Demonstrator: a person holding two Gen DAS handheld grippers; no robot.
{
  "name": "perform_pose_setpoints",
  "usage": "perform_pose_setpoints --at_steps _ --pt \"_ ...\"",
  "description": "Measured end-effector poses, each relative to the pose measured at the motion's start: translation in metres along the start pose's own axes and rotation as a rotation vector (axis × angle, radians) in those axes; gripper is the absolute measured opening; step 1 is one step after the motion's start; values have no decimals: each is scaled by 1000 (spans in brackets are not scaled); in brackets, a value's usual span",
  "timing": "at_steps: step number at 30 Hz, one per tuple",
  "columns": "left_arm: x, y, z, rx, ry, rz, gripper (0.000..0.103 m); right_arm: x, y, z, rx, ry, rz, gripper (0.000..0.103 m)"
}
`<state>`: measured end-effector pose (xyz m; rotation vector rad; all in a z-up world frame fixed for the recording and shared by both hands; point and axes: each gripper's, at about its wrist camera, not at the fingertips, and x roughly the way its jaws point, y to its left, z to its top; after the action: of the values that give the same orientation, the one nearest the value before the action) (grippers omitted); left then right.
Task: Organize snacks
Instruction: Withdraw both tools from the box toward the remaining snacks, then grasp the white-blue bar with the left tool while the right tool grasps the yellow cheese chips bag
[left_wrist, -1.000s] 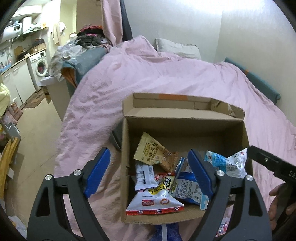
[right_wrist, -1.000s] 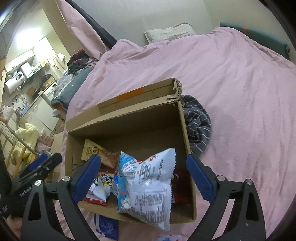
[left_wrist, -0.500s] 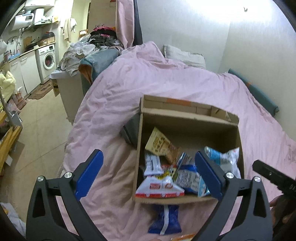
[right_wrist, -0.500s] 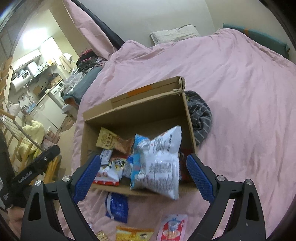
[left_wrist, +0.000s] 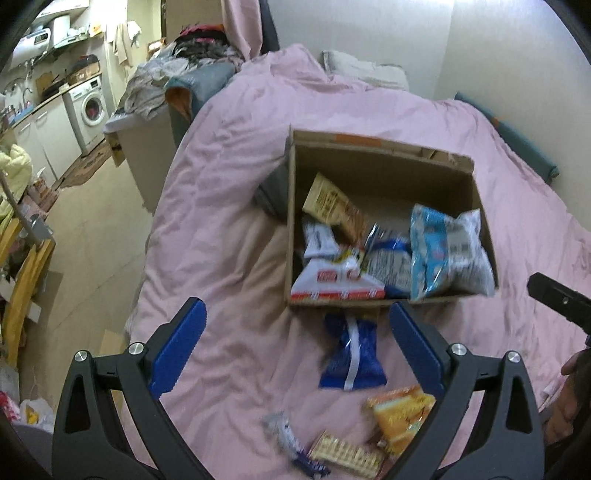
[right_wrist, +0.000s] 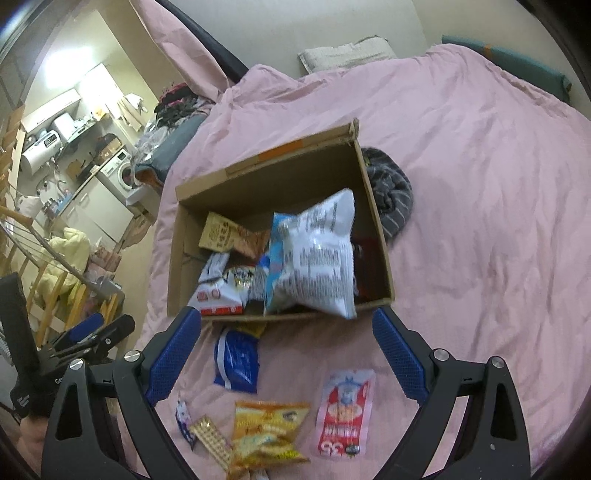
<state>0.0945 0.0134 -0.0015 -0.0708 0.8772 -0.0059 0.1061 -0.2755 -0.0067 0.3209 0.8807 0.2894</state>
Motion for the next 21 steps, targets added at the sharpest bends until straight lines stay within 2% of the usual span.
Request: perform_pose_setpoints --at_steps 4,9,12,14,16,19,20,21 --pt "6 10 -13 -36 63 3 98 0 -4 -10 22 31 -2 96" --pt "28 17 -37 -68 219 -24 98 3 -13 -24 51 74 -13 96" --pt "40 22 -56 -95 303 -18 98 5 -17 -33 51 99 -21 96" --pt "46 25 -66 -114 346 -4 93 5 -19 -36 44 109 -32 96" --pt "57 29 -78 -142 411 -13 76 5 -22 -40 41 118 -38 96" --pt "74 30 -93 -173 516 -42 55 7 -25 -42 38 135 -47 96" --pt "78 29 -98 -177 541 -45 52 8 -26 -43 36 140 -49 96" --pt "82 28 -101 -177 557 -49 42 10 -27 -44 34 147 -49 96"
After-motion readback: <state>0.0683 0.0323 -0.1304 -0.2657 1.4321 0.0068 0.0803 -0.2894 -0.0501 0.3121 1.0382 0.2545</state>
